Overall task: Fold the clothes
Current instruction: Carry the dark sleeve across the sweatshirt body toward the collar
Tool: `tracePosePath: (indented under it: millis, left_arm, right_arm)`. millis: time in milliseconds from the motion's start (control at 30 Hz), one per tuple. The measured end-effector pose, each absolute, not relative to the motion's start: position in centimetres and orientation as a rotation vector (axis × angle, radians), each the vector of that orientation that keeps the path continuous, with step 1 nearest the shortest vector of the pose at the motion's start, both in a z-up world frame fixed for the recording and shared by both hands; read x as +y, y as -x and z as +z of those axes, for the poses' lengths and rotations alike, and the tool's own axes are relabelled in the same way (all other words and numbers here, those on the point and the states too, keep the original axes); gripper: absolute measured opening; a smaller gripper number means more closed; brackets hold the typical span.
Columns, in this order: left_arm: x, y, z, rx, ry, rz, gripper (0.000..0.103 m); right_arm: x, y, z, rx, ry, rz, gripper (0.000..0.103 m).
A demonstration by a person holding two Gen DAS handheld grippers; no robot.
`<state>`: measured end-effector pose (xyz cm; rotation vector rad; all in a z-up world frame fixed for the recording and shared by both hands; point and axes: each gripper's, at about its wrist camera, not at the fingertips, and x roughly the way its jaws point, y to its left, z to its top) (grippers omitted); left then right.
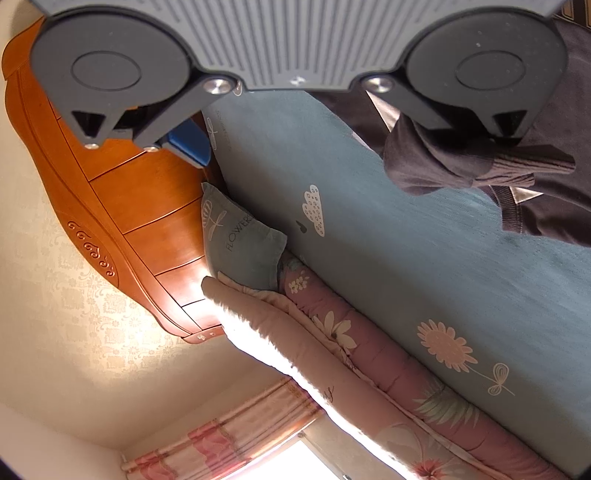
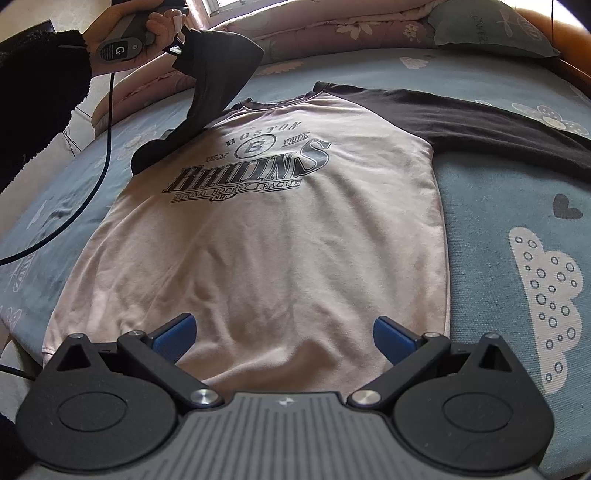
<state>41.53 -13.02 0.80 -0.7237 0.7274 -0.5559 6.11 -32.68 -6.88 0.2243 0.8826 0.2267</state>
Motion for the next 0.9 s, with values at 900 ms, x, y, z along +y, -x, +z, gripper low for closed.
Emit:
tracePosePath:
  millis: [900]
  left_arm:
    - [-17.4, -42.2, -4.3, 1.093, 0.357, -0.417, 0.102]
  right_arm:
    - [-33.8, -5.6, -7.3, 0.880, -0.250, 0.210, 0.103]
